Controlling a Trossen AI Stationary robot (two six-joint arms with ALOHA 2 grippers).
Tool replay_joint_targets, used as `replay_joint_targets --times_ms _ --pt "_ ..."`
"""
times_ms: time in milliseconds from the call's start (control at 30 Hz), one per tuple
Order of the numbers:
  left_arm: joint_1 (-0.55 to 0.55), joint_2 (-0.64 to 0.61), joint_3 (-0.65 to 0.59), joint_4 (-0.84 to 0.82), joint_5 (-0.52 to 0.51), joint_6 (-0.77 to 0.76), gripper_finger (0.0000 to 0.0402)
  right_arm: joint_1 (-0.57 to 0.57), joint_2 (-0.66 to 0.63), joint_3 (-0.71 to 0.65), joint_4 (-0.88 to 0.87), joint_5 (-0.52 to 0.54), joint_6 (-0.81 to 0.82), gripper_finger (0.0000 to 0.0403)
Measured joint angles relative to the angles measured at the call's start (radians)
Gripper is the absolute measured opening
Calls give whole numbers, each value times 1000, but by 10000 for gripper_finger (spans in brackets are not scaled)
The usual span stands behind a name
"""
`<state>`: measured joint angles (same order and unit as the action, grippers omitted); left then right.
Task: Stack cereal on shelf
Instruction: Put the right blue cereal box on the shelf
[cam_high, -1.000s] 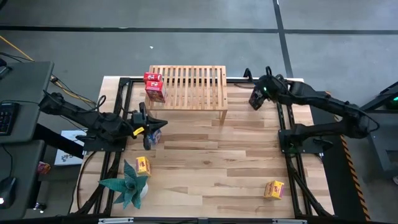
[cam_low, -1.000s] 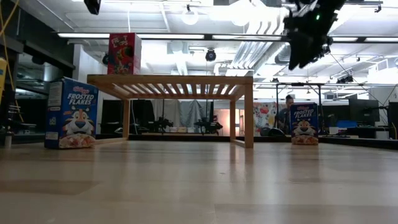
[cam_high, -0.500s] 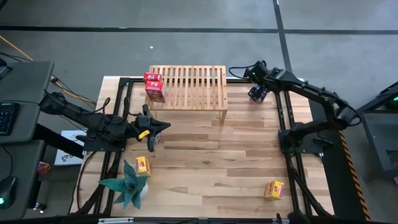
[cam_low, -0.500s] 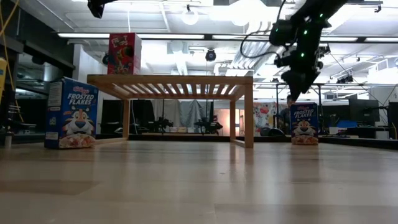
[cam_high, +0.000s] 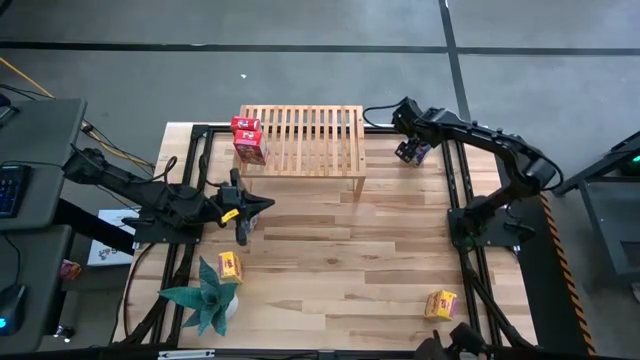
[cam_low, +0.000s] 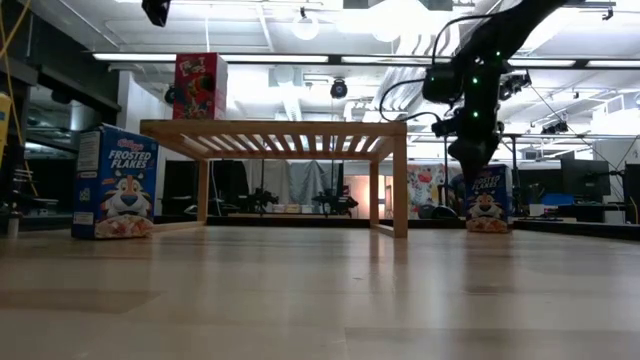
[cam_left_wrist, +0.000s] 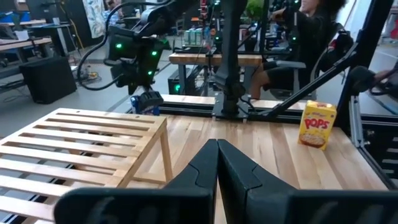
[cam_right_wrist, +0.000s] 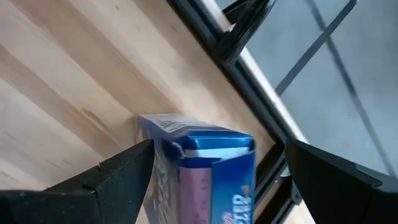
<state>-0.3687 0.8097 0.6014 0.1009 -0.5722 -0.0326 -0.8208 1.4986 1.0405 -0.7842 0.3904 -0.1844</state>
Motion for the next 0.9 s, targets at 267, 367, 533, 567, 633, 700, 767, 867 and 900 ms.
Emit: replay_joint_targets --times_ms 267,367,533,567,633,700,767,867,900 --pt "0 0 0 -2 12 0 0 -26 7 0 -88 -77 56 344" --pt "0 0 0 -2 12 0 0 -26 7 0 -126 -102 99 332" --pt "0 0 0 -3 12 0 0 -26 7 0 -136 -174 132 310" --pt "0 0 0 -5 12 0 0 -26 7 0 -136 -177 132 305" --pt "0 0 0 -6 12 0 0 -26 7 0 -136 -177 132 294" --pt "0 0 0 -8 12 0 0 -26 7 0 -139 -177 132 279" --pt "0 0 0 -8 12 0 0 -26 7 0 -142 -171 133 261" --pt "0 0 0 -8 12 1 0 -25 7 0 -143 -149 132 227" --pt "0 0 0 -8 12 1 0 -25 7 0 -143 -146 132 215"
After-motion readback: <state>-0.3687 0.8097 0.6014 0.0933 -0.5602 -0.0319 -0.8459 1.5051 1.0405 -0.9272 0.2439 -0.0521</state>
